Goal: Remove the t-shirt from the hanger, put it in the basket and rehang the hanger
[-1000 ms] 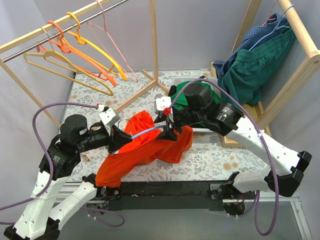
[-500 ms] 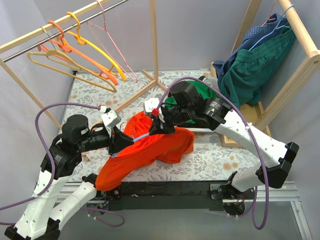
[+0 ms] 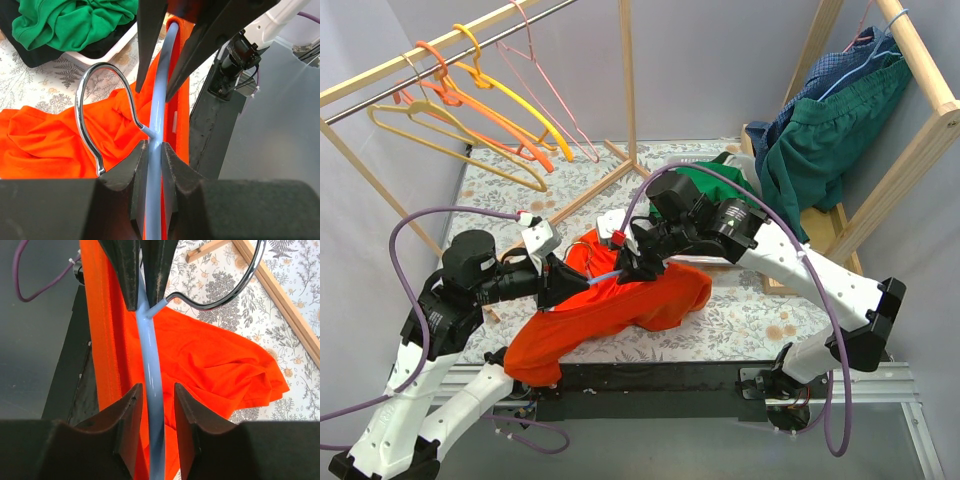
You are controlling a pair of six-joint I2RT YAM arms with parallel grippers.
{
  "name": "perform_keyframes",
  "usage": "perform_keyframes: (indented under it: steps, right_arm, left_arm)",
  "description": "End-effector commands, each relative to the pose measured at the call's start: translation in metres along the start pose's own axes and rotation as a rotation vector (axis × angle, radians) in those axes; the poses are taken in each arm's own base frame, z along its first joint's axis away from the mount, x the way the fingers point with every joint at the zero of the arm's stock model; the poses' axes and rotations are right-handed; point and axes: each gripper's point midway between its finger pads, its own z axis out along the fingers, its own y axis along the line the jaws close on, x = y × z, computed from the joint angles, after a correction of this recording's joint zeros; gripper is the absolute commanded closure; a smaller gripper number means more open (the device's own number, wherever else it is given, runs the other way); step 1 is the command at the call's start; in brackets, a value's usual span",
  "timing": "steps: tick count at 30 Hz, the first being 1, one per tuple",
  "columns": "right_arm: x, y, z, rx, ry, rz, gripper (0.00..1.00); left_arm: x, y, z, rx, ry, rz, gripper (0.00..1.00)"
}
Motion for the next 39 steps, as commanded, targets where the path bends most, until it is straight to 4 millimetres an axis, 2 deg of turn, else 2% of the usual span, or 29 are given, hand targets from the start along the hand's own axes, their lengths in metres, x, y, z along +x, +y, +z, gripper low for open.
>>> perform_keyframes:
  steps: [1, 5, 12, 15, 20, 28, 34, 37, 38, 39]
  right_arm:
    - [-0.012, -0.001, -0.001, 0.007, -0.013, -0.026, 0.63]
    - [-0.013, -0.006, 0.0, 0.036, -0.008, -0.025, 0.98]
    - [-0.02, -0.014, -0.011, 0.143, -0.037, -0.056, 0.99]
    - [-0.026, -0.014, -0.014, 0.161, -0.065, -0.076, 0.99]
    - [-0.026, -0.012, -0.01, 0.153, -0.076, -0.083, 0.99]
    - [-0.035, -0.013, -0.01, 0.178, -0.112, -0.103, 0.99]
    - [-0.052, -0.016, -0.013, 0.202, -0.164, -0.132, 0.99]
    - [-0.056, -0.015, -0.012, 0.201, -0.183, -0.133, 0.99]
    - [-0.057, -0.014, -0.012, 0.198, -0.188, -0.13, 0.99]
    - [-0.057, -0.013, -0.011, 0.195, -0.193, -0.133, 0.99]
  left_arm:
    - [-0.015, -0.01, -0.004, 0.038, -0.054, 0.036, 1.0]
    - [-0.018, -0.011, -0.004, 0.039, -0.061, 0.037, 1.0]
    - [-0.018, -0.01, 0.002, 0.053, -0.062, -0.017, 0.99]
    - [-0.016, -0.011, 0.009, 0.086, -0.054, -0.055, 0.87]
    - [-0.013, -0.016, 0.019, 0.164, -0.053, -0.082, 0.77]
    - [-0.007, -0.017, 0.024, 0.194, -0.045, -0.094, 0.69]
    - [-0.001, -0.014, 0.028, 0.198, -0.032, -0.106, 0.57]
    - [-0.001, -0.012, 0.029, 0.185, -0.04, -0.098, 0.57]
    - [0.0, -0.011, 0.029, 0.183, -0.041, -0.094, 0.6]
    - [0.0, -0.01, 0.029, 0.176, -0.043, -0.093, 0.69]
